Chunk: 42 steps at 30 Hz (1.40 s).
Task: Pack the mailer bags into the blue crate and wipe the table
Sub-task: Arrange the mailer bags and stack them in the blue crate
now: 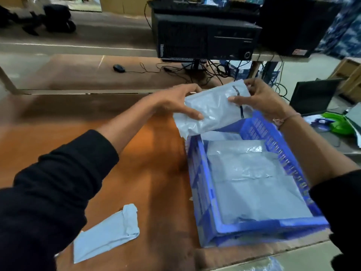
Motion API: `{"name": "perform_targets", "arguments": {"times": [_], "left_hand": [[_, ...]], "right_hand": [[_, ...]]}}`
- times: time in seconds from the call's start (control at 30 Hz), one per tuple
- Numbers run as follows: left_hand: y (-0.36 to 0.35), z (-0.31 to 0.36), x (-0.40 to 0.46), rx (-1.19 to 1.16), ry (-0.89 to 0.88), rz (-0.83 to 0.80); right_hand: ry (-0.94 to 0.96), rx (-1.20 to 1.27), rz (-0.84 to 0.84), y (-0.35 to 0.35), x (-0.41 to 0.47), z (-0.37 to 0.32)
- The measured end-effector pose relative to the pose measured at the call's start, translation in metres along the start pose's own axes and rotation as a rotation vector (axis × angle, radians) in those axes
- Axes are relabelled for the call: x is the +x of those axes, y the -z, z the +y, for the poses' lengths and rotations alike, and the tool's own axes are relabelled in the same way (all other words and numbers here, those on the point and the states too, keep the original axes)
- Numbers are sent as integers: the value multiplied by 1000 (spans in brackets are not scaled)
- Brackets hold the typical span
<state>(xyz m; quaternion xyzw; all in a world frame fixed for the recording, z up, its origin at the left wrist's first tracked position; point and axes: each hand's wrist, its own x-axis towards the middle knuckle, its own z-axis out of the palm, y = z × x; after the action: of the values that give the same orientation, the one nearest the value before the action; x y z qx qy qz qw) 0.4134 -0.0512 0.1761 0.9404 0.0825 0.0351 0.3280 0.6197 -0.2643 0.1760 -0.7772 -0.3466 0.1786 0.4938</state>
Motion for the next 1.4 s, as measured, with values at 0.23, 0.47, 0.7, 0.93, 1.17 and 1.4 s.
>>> {"name": "perform_targets", "arguments": {"times": [0.23, 0.47, 0.7, 0.93, 1.17, 1.4], "left_hand": [[-37, 22, 109, 306, -3, -18], [-95, -11, 175, 501, 164, -71], [-133, -16, 191, 756, 249, -272], [-134, -13, 182, 1024, 178, -321], [-142, -18, 173, 949, 122, -621], [-140, -14, 165, 949, 169, -634]], "right_hand": [[43, -485, 210, 37, 34, 50], [-80, -920, -20, 14, 70, 110], [-74, -1146, -212, -10, 88, 141], [15, -1237, -211, -2, 87, 143], [-2, -1160, -580, -4, 79, 142], [-66, -1161, -614, -12, 71, 142]]}}
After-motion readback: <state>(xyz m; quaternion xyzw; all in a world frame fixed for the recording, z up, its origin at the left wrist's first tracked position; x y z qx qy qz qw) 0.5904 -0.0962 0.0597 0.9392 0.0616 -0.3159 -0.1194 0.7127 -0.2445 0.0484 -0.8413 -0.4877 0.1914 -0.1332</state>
